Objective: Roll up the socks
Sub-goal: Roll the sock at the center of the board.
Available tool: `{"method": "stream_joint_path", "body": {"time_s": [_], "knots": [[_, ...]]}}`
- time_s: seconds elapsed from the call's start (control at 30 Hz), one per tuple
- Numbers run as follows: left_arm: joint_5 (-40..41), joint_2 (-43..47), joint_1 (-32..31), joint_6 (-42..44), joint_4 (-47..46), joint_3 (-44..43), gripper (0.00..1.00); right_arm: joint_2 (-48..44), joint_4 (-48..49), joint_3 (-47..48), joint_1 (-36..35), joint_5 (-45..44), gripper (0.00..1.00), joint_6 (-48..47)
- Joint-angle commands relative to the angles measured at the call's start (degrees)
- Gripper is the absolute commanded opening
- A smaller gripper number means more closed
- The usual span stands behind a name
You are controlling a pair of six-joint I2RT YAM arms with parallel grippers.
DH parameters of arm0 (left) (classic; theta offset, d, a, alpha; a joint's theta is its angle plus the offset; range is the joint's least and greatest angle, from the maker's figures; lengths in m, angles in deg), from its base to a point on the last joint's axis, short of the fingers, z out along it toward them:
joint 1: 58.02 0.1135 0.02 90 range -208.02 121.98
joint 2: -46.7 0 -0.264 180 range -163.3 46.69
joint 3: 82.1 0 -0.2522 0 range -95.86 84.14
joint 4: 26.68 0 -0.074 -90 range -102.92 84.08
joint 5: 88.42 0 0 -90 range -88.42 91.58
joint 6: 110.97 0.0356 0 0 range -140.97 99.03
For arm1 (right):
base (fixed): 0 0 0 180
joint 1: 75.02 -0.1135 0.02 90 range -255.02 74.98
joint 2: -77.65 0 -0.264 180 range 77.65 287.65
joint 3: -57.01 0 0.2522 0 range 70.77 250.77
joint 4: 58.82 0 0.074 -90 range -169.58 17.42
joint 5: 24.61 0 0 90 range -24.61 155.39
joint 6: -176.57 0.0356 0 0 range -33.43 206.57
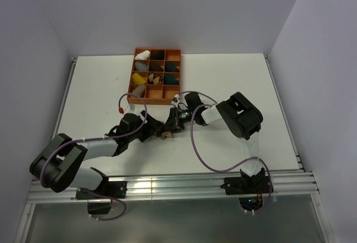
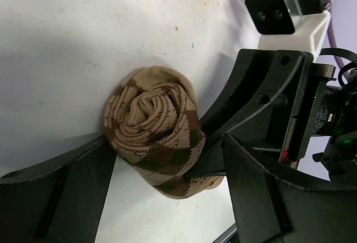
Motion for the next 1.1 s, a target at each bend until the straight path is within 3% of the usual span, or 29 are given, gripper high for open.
{"method": "stream_joint_path", "body": {"time_s": [0.0,0.3,0.43,0.7,0.83,0.97,1.07], "knots": [[1.32,-2.86,-0.98,1.19,-1.52,1.07,0.82,3.69,-1.74,-3.3,-0.12,-6.03,0.0,2.56],[3.06,-4.1,-1.86,0.67,-1.7,1.42,0.82,5.19,7.06,-6.91,0.32,-5.68,0.0,10.29],[3.25,-5.23,-1.95,0.67,-0.74,0.63,0.79,5.54,6.54,-6.91,0.58,-6.03,0.0,10.13],[3.25,-10.69,-2.03,0.84,4.27,-4.38,0.59,1.86,-3.91,-4.89,0.58,-9.72,0.04,0.91],[3.43,-11.48,-2.03,0.75,6.29,-5.7,0.42,-1.04,-11.12,-3.4,0.15,-12.71,0.18,-6.56],[3.34,-13.14,-2.03,1.1,9.45,-7.8,0.17,-6.05,-16.22,-3.57,-0.56,-19.81,0.33,-12.63],[2.99,-14.02,-2.03,1.54,10.87,-9.21,0.09,-12.55,-19.38,-4.8,-1.7,-25.53,0.41,-17.55]]}}
